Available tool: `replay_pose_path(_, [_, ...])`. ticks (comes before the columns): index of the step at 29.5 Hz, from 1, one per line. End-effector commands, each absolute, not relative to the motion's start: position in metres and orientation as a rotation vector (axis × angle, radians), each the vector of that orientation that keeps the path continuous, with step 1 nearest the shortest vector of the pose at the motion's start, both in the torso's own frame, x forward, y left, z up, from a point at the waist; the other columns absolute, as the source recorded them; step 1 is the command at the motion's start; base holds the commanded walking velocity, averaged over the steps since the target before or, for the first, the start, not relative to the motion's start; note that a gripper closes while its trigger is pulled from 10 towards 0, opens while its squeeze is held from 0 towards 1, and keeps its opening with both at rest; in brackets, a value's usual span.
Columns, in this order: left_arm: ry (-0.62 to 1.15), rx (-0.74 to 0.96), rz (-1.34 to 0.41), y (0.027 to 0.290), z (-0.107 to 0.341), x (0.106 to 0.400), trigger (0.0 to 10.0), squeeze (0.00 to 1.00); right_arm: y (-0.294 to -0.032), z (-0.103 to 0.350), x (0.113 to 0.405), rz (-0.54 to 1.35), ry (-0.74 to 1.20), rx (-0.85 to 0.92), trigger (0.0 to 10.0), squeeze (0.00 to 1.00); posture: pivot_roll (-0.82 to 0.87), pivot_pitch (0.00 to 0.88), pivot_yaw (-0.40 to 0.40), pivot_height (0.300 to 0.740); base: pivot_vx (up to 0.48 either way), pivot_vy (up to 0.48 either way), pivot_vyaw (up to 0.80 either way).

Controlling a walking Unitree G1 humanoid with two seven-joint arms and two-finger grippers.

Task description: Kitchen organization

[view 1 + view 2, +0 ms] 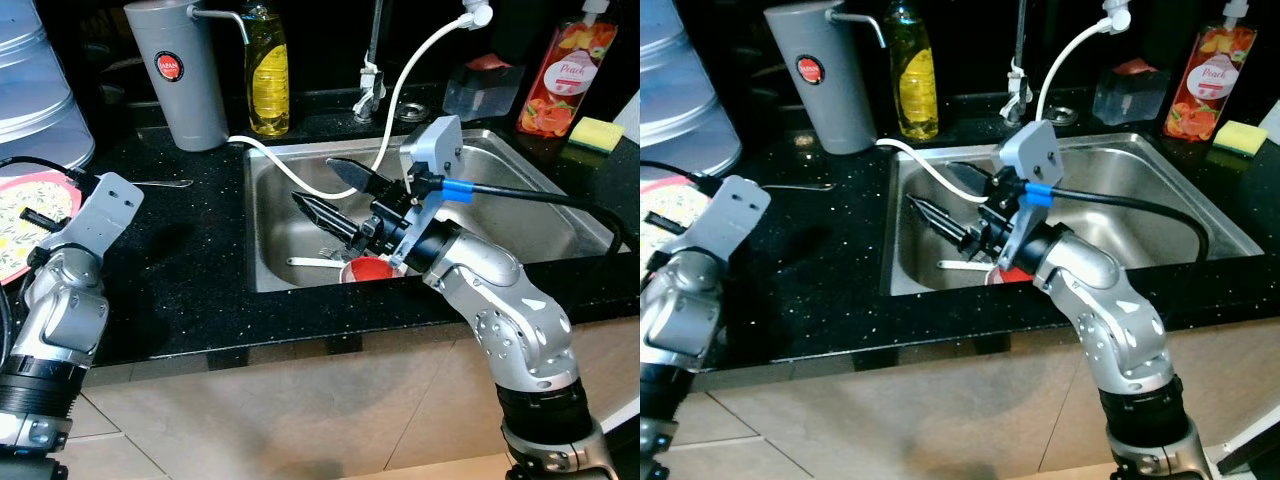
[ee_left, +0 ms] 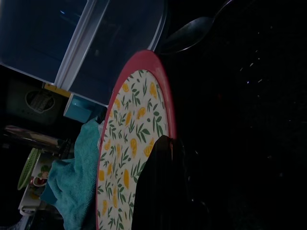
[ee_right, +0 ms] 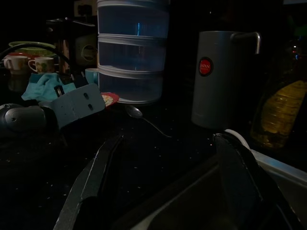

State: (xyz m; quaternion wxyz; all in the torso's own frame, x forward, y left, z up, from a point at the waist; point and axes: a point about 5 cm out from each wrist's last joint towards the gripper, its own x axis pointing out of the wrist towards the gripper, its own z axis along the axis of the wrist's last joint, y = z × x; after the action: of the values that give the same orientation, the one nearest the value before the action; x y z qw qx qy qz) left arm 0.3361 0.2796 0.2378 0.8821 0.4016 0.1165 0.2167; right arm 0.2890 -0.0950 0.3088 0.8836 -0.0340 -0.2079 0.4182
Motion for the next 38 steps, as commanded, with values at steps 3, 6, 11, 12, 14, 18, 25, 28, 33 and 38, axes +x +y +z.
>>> replay_pose_path(3, [0.168,0.923,0.463,0.275,0.237,0.339,8.2,0.0,-0.095,0.309,0.29,0.865,-0.424,-0.063,10.0,0.0,-0.06,0.146,0.061,0.74,0.0,0.0,0.0])
replay_pose_path(6, [-0.148,0.933,0.339,0.236,0.276,0.343,10.0,0.0,-0.095,0.309,0.291,0.858,-0.424,-0.06,10.0,0.0,-0.07,0.147,0.06,0.74,0.0,0.0,0.0])
replay_pose_path(11, [-0.285,1.031,0.174,0.209,0.293,0.338,10.0,0.0,-0.096,0.309,0.292,0.856,-0.424,-0.058,10.0,0.0,-0.06,0.148,0.058,0.74,0.0,0.0,0.0])
replay_pose_path(12, [-0.285,1.031,0.174,0.209,0.293,0.338,10.0,0.0,-0.096,0.309,0.292,0.856,-0.424,-0.058,10.0,0.0,-0.06,0.148,0.058,0.74,0.0,0.0,0.0])
replay_pose_path(14, [-0.246,1.059,0.092,0.203,0.288,0.338,10.0,0.0,-0.096,0.309,0.292,0.856,-0.424,-0.058,10.0,0.0,-0.06,0.148,0.058,0.74,0.0,0.0,0.0])
replay_pose_path(18, [-0.129,1.031,-0.082,0.194,0.269,0.338,10.0,0.0,-0.095,0.31,0.292,0.854,-0.426,-0.055,10.0,0.0,-0.06,0.148,0.06,0.74,0.0,0.0,0.0])
replay_pose_path(25, [-0.128,1.011,-0.325,0.175,0.253,0.331,10.0,0.0,-0.096,0.31,0.292,0.849,-0.426,-0.055,10.0,0.0,-0.06,0.148,0.06,0.74,0.0,0.0,0.0])
replay_pose_path(28, [-0.145,1.036,-0.44,0.164,0.253,0.325,10.0,0.0,-0.096,0.31,0.292,0.848,-0.426,-0.056,10.0,0.0,-0.07,0.146,0.054,0.74,0.0,0.0,0.0])
replay_pose_path(33, [-0.165,1.064,-0.567,0.158,0.257,0.317,10.0,0.0,-0.096,0.311,0.293,0.847,-0.428,-0.055,10.0,0.0,-0.07,0.146,0.054,0.74,0.0,0.0,0.0])
replay_pose_path(38, [-0.124,1.107,-0.583,0.169,0.255,0.317,10.0,0.0,-0.097,0.311,0.293,0.843,-0.43,-0.054,10.0,0.0,-0.07,0.142,0.055,0.74,0.0,0.0,0.0])
